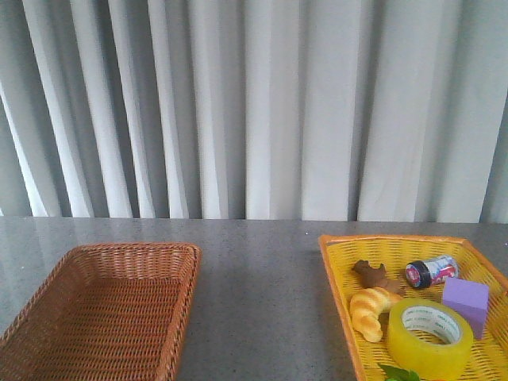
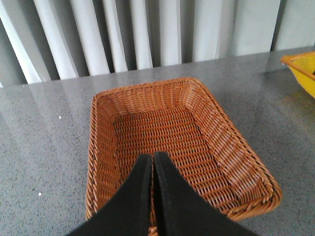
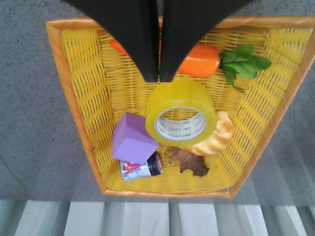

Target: Transfer tape with both arms

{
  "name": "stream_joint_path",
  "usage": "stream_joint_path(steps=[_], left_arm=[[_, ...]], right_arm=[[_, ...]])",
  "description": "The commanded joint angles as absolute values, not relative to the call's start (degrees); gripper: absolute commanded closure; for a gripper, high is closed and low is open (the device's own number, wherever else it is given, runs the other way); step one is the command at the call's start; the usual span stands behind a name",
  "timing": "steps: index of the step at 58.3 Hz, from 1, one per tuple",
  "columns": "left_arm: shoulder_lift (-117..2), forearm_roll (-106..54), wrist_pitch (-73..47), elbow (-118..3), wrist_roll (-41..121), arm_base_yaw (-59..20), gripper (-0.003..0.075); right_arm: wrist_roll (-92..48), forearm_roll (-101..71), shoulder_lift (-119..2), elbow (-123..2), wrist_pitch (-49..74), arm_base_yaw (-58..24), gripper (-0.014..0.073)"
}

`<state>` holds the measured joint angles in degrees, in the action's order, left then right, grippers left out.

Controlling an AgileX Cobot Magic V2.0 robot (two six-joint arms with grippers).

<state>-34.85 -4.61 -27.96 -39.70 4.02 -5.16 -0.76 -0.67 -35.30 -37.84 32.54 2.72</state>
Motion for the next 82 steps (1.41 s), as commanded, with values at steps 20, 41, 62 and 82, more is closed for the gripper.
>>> stream_joint_path(steps=[20,41,62,82], left_arm=[[-37.3,-4.7,-26.4,-41.6,3.6,-5.1,0.0473],[-37.3,-4.8,-24.6,-41.6,3.6,-5.1,0.005],[-37.3,-4.8,-24.6,-41.6,3.6,-5.1,0.0143],[-37.3,-4.8,-24.6,-41.6,3.6,-5.1,0.0171]], right_arm=[[-0.9,-0.3,-41.8,-39.7,32.3,3.0,0.0354],[2.5,-1.5,-48.8,-41.3,29.8,3.0,-0.0015],[5.0,-1.2,-69.3,-59.1,41.0,3.0,0.0077],[9.3,3.3,-89.5,-77.6,51.7,3.1,0.0105]])
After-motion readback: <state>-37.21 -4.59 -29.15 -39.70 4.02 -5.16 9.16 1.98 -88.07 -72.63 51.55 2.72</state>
